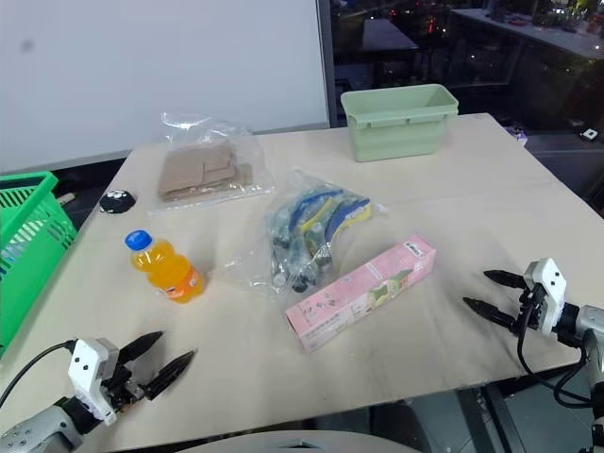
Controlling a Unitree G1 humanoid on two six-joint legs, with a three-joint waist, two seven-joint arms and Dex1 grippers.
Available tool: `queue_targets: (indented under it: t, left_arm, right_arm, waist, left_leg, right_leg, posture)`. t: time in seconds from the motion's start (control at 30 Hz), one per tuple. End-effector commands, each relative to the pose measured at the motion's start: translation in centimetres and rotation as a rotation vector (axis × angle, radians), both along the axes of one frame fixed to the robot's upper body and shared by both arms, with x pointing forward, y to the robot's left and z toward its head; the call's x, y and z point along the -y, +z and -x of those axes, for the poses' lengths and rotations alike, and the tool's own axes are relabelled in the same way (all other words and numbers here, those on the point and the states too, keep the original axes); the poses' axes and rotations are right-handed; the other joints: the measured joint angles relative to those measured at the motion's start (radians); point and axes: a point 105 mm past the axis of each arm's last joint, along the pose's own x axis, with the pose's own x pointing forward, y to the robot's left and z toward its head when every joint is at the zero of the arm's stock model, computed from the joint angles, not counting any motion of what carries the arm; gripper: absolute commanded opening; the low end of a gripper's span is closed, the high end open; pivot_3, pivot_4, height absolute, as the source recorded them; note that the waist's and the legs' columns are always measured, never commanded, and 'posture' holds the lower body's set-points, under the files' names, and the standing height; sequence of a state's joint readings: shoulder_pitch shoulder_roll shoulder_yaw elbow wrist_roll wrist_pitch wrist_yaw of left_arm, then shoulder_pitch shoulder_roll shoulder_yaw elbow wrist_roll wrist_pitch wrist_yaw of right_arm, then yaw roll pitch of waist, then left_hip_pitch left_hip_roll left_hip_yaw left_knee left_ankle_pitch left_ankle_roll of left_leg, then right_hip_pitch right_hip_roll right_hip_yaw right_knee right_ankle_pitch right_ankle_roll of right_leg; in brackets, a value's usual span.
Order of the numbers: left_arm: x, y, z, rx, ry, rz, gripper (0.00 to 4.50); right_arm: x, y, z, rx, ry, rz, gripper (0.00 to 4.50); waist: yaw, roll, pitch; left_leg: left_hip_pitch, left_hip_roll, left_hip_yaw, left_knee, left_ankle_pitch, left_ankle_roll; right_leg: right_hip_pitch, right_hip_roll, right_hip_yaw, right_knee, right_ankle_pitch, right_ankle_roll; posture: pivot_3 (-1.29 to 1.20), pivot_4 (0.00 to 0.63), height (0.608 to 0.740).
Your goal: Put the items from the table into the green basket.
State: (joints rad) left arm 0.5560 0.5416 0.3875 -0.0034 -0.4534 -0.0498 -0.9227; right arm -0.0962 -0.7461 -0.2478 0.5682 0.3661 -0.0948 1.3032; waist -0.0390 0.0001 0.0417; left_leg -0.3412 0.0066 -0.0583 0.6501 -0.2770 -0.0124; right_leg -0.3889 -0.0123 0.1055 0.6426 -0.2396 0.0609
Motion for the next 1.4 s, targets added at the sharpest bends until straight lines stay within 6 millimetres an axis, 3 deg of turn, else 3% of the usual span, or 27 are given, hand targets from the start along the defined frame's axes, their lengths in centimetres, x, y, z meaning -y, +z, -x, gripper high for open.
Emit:
queue_targets:
  t: [0.03,0.17,0.3,0.43,0.63,0.83,1.4]
  left_arm:
    - [0.7,1.1,-0.4,0.03,-0.05,-0.029,4.47]
    - [0.2,4.3,-1.3,0.084,-0.077,-0.041,4.47]
    - [0.1,8.4,-1.9,0.111,-0.168,-0.015,4.47]
    - [0.1,11.2,-2.5,0.127,-0.244,-0.069,4.47]
    - [2.0,14.2,-3.2,0.183,-0.336,-0.129,4.47]
    - [3.7,14.7,-3.0,0.202,-0.357,-0.149,4.47]
    - [4.4,15.1,-2.6,0.22,-0.318,-0.151,4.47]
  right_arm:
    - [0.5,3.0,-1.5,0.114,-0.009,0.019,4.5]
    - [-0.5,6.4,-3.0,0.208,0.037,0.027,4.5]
    - [-4.0,10.3,-6.1,0.334,0.093,0.068,4.5]
    - [-8.4,11.5,-8.9,0.447,0.215,0.205,4.5]
    - [-13.7,12.0,-12.6,0.499,0.35,0.313,4.5]
    - [-15.6,10.4,-16.0,0.476,0.338,0.517,4.5]
    - [-22.2,8.4,-17.2,0.339,0.378,0.505,4.5]
  waist:
    - [0.0,-0.001,0.001]
    - [-0.002,-0.007,0.005]
    - [-0.007,-0.01,0.007]
    - [-0.005,-0.01,0.007]
    - [0.001,-0.01,0.011]
    - [0.003,-0.011,0.012]
    - [0.015,-0.01,0.013]
  left_leg:
    - [0.0,0.0,0.0,0.0,0.0,0.0]
    - [-0.001,0.0,0.0,0.001,0.0,0.0]
    - [-0.004,0.002,0.0,0.001,0.0,0.0]
    - [-0.004,0.003,0.001,-0.001,0.0,0.0]
    - [-0.006,0.003,0.0,-0.002,0.0,0.0]
    - [-0.007,0.002,-0.001,-0.002,0.0,0.0]
    - [-0.005,0.002,-0.005,-0.003,0.0,0.0]
  right_leg:
    - [0.0,0.0,0.0,0.0,0.0,0.0]
    - [-0.001,0.0,0.0,0.0,0.0,0.0]
    - [-0.005,0.001,0.0,0.002,0.0,0.0]
    - [-0.007,0.002,0.0,0.002,0.0,0.0]
    - [-0.008,0.001,-0.001,0.001,0.0,-0.001]
    - [-0.008,0.0,-0.002,0.001,0.003,-0.005]
    - [-0.008,0.001,-0.004,0.004,0.003,-0.005]
  posture:
    - [0.05,0.0,0.74]
    - [0.04,0.0,0.74]
    - [0.05,0.0,0.74]
    - [0.06,0.0,0.74]
    - [0.09,0.0,0.74]
    - [0.13,0.0,0.74]
    - [0.21,0.0,0.74]
